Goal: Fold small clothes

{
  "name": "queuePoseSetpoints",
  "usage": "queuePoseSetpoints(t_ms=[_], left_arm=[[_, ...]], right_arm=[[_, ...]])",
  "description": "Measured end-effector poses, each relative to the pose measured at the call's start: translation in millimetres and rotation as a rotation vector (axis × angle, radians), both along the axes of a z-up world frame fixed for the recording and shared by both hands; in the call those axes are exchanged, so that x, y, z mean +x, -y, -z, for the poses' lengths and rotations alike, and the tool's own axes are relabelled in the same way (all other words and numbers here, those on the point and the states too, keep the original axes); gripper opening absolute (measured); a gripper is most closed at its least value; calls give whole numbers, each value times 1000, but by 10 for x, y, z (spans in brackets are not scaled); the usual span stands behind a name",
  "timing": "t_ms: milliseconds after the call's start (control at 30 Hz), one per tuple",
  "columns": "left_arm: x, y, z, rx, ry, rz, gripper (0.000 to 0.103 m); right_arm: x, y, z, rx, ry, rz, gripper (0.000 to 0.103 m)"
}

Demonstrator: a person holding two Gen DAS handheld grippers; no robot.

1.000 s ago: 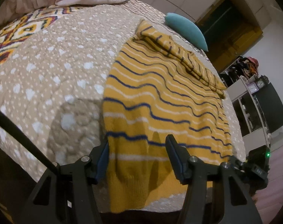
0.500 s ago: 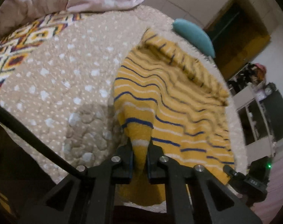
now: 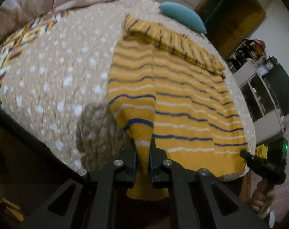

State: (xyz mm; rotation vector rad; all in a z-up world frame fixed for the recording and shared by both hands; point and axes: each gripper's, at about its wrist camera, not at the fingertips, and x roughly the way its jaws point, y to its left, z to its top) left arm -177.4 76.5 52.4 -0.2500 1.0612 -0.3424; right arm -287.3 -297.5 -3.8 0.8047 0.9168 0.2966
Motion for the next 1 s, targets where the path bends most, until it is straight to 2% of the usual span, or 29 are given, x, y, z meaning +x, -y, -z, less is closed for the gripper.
queuePoseSetpoints(t_ms=[100,233,367,433,533,633,800,900,1000], left_arm=[[103,49,-109,16,39,5,10],[435,67,-332,-4,73,-19,10],[1034,174,-676,3,160,-51,10],[1397,240,-791,-2,170,-63,10],[1947,367,-809,-3,151,-86,10],[2470,493,-605,12,76,-116,10],[2829,568,-330,4,1,-113,10],[3047,539,-293,-40,-13,-114,13],[3356,455,-248,-153,-59,-143,22]], right_arm=[[155,-25,-165,-20,46,-13,8],[489,-28,-477,-42,120,-14,8],[902,4,-847,-95,192,-14,8],[1190,21,-1035,-119,219,-6,8],[1695,95,-1193,-144,231,10,8],[2186,172,-1140,-171,189,46,8],[2753,305,-922,-168,110,67,8],[3044,419,-840,-149,92,58,10],[3417,614,-665,-76,40,92,14]])
